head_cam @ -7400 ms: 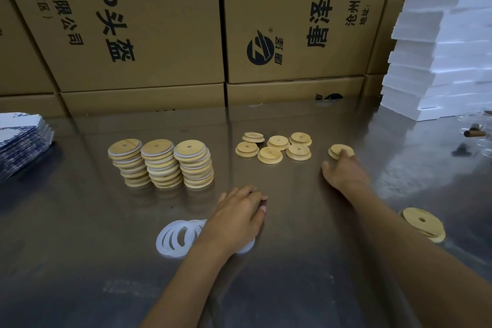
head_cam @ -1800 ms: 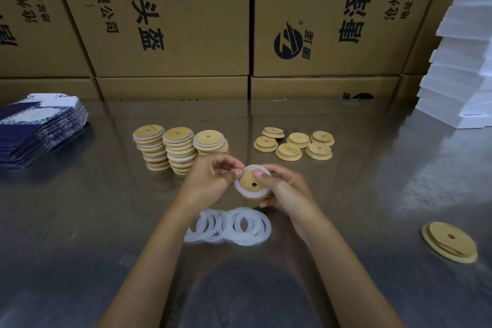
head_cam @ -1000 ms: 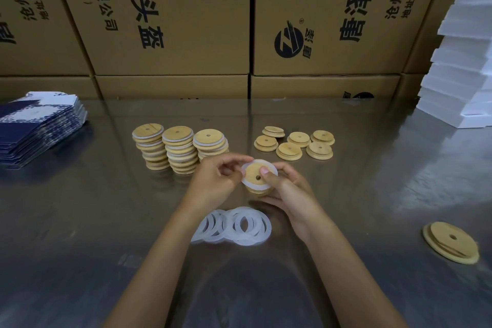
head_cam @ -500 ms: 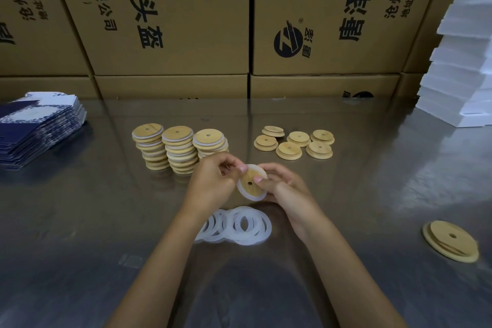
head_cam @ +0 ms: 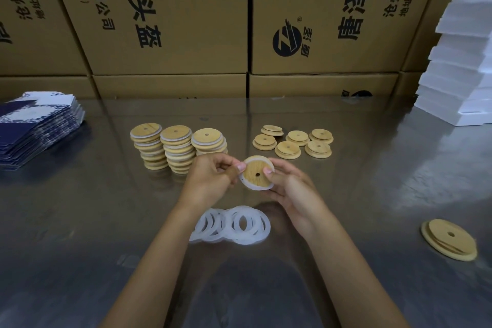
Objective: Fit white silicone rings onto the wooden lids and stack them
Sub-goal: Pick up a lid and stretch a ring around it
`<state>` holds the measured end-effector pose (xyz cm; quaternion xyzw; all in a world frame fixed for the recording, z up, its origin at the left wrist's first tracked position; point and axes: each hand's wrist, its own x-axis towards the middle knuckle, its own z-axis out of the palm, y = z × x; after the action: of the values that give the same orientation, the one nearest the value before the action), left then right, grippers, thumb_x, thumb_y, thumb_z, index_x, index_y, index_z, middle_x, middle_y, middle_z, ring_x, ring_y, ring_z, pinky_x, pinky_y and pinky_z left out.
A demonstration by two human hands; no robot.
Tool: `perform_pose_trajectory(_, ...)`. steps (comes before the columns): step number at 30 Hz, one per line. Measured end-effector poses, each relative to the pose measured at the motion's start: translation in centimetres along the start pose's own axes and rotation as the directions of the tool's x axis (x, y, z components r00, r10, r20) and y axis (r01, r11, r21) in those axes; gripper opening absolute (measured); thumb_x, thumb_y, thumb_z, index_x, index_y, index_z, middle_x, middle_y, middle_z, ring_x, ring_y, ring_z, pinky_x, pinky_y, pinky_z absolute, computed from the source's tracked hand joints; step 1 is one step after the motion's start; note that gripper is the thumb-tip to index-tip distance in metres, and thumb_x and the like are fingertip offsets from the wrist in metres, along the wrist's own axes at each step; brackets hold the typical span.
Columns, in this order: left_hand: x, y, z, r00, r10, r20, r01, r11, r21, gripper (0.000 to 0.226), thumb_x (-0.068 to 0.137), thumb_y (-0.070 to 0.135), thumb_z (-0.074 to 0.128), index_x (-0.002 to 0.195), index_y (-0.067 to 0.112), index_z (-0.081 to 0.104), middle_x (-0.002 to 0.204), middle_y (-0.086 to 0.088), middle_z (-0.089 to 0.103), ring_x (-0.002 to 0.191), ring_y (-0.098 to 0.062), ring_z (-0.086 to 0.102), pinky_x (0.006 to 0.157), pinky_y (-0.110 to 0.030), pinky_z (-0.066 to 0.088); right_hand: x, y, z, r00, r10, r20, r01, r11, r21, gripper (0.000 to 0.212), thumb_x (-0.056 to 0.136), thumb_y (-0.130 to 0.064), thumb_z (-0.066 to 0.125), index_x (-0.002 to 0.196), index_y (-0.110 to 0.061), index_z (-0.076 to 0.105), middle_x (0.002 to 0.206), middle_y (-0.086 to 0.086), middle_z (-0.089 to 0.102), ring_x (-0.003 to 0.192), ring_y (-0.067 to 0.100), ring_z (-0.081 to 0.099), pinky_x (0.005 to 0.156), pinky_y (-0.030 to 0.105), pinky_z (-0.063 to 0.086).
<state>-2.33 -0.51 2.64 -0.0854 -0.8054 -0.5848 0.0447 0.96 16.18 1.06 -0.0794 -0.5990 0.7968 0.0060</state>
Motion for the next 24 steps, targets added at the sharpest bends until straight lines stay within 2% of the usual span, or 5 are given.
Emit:
perform_pose_trajectory(3,-0.3,-0.2,0.6,1.0,0.011,0.0,-0.011,1.0,-0.015,0.007,0.087,0.015,0.072,0.081,0.019,0.073,0.066,0.005,0.071,0.06,-0.005,0.063,0.063,-0.019,0.055,0.0,-0.2,-0.4,1.0,0.0,-0.026,0.001,0.999,0.05,0.024,0.095,-0.005,0.063,0.118,-0.008,0.068,0.112,0.014,0.075,0.11,0.029,0.07,0.085,0.033,0.058)
perform_pose_trajectory(8,-0.2,-0.7,1.2,0.996,0.033,-0.088,-0.03,0.999,0.035,0.01,0.087,0.018,0.069,0.082,0.025,0.072,0.069,0.014,0.07,0.067,-0.002,0.064,0.067,-0.025,0.052,0.0,-0.2,-0.4,0.999,0.049,0.022,-0.051,0.994,0.099,0.026,0.089,-0.001,0.064,0.115,-0.001,0.063,0.104,0.017,0.074,0.101,0.029,0.071,0.081,0.034,0.058)
perform_pose_trajectory(13,-0.4,-0.6,1.7,0.99,0.137,-0.035,-0.134,0.988,0.078,0.011,0.086,0.014,0.065,0.084,0.024,0.069,0.079,0.012,0.07,0.076,-0.005,0.064,0.067,-0.019,0.051,-0.3,0.0,0.3,0.997,0.03,0.068,-0.025,0.997,-0.074,0.02,0.093,-0.01,0.066,0.112,-0.008,0.072,0.096,0.007,0.074,0.09,0.017,0.068,0.083,0.031,0.056)
perform_pose_trajectory(18,-0.2,-0.8,1.5,0.991,0.123,-0.045,-0.118,0.988,0.102,0.013,0.086,0.016,0.063,0.08,0.027,0.068,0.078,0.007,0.069,0.067,-0.003,0.059,0.062,-0.017,0.048,-0.6,-0.1,0.2,0.997,-0.007,0.074,0.018,0.99,-0.142,0.02,0.095,-0.009,0.063,0.113,-0.01,0.073,0.103,0.013,0.073,0.093,0.019,0.064,0.085,0.034,0.049)
perform_pose_trajectory(24,-0.2,-0.9,1.0,0.993,0.12,0.018,-0.121,0.98,0.161,0.013,0.088,0.016,0.063,0.081,0.026,0.067,0.076,0.002,0.069,0.062,0.0,0.054,0.061,-0.019,0.048,-0.5,-0.3,-0.3,0.995,-0.002,0.103,0.013,0.995,-0.103,0.023,0.096,-0.008,0.06,0.117,-0.007,0.071,0.118,0.02,0.071,0.096,0.021,0.064,0.088,0.035,0.048)
